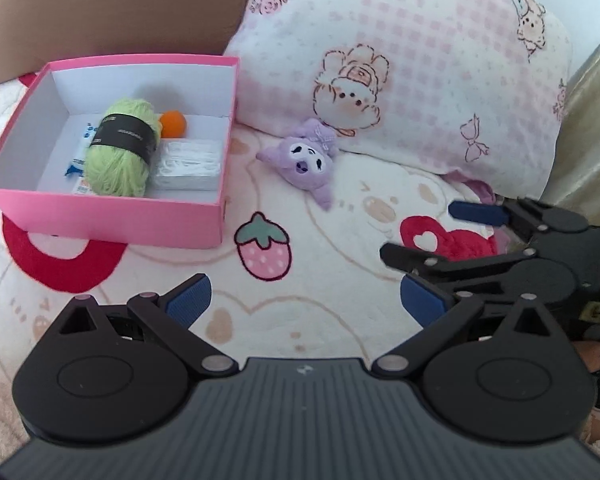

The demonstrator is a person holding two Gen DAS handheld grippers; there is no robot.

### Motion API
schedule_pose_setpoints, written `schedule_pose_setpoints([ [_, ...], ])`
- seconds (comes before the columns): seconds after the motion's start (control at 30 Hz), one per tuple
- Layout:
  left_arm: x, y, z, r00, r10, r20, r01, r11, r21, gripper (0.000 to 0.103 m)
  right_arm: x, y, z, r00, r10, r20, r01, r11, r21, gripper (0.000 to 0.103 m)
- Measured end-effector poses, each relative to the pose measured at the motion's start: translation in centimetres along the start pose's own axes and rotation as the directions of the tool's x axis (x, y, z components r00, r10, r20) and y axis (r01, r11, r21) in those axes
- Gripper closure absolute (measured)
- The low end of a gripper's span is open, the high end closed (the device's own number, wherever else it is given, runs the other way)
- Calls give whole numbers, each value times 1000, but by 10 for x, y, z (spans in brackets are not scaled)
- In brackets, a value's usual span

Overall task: Organize objects
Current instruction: 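Move the left tool toward the purple plush beside the box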

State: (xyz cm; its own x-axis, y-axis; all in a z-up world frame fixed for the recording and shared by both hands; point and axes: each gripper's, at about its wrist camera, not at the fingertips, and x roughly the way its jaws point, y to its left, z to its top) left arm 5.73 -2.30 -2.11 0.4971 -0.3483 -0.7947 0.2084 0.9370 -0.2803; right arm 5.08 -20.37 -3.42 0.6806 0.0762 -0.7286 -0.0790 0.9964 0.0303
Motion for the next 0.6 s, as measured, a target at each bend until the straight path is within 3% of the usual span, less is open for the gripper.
schedule_pose_setpoints([
  [0.17,19,3,9,997,-70,-22,68,996,-62,0,5,-19,1,999,20,27,-21,999,34,11],
  [0.4,48,-8,31,999,-14,32,16,999,-52,0,23,-41,-3,1000,-14,-5,14,999,48,12],
  [0.6,72,-20,56,993,24,112,-22,1000,-18,2,31,-39,-2,1000,-6,24,6,1000,-3,12],
])
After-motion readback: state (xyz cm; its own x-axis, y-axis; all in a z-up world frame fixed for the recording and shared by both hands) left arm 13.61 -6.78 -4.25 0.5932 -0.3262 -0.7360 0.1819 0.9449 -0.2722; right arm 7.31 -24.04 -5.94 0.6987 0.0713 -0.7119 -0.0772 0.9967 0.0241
